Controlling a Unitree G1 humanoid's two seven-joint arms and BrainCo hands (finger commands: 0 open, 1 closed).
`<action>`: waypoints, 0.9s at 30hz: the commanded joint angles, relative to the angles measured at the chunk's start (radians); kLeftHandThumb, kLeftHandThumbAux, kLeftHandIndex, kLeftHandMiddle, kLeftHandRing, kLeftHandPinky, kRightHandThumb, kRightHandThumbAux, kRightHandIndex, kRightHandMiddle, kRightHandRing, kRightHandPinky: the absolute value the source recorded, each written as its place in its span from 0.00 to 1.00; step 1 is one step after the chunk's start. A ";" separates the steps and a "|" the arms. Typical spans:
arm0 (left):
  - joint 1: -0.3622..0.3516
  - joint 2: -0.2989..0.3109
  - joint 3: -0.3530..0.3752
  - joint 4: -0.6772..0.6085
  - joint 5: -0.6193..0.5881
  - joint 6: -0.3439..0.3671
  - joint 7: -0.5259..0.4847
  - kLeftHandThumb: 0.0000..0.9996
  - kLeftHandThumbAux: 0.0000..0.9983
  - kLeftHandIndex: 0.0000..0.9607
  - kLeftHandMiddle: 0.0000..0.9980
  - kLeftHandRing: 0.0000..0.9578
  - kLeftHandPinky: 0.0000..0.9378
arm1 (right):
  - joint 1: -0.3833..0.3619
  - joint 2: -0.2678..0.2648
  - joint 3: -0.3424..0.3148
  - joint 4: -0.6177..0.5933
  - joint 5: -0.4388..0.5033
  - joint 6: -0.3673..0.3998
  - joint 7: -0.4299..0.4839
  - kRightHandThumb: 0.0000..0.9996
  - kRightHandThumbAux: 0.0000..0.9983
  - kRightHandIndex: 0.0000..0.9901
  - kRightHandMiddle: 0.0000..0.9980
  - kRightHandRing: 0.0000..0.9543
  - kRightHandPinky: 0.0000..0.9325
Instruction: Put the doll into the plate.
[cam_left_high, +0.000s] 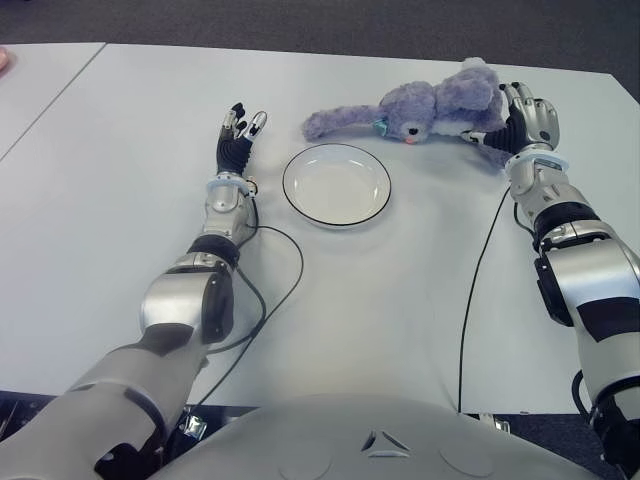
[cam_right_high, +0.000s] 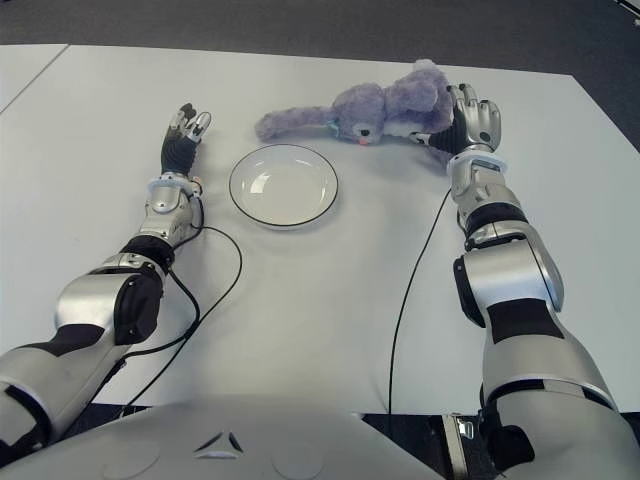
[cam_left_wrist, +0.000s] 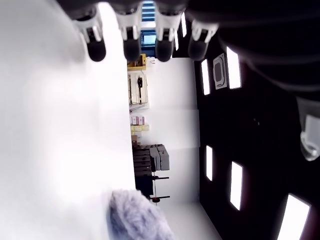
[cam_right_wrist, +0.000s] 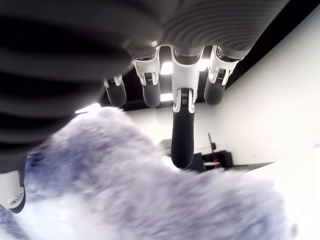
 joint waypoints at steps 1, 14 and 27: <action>0.188 -0.057 0.003 0.115 0.000 0.132 -0.004 0.00 0.42 0.00 0.01 0.02 0.04 | -0.004 0.038 -0.007 0.011 0.013 -0.014 0.025 0.14 0.52 0.00 0.00 0.43 0.00; 0.192 -0.056 0.003 0.114 0.000 0.127 -0.002 0.00 0.42 0.00 0.01 0.02 0.03 | 0.006 0.070 -0.014 0.014 0.016 -0.018 0.029 0.17 0.58 0.00 0.00 0.44 0.00; 0.197 -0.061 -0.005 0.114 0.007 0.122 0.006 0.00 0.40 0.00 0.01 0.02 0.03 | 0.020 0.110 -0.082 0.010 0.076 -0.091 0.039 0.25 0.68 0.02 0.00 0.11 0.00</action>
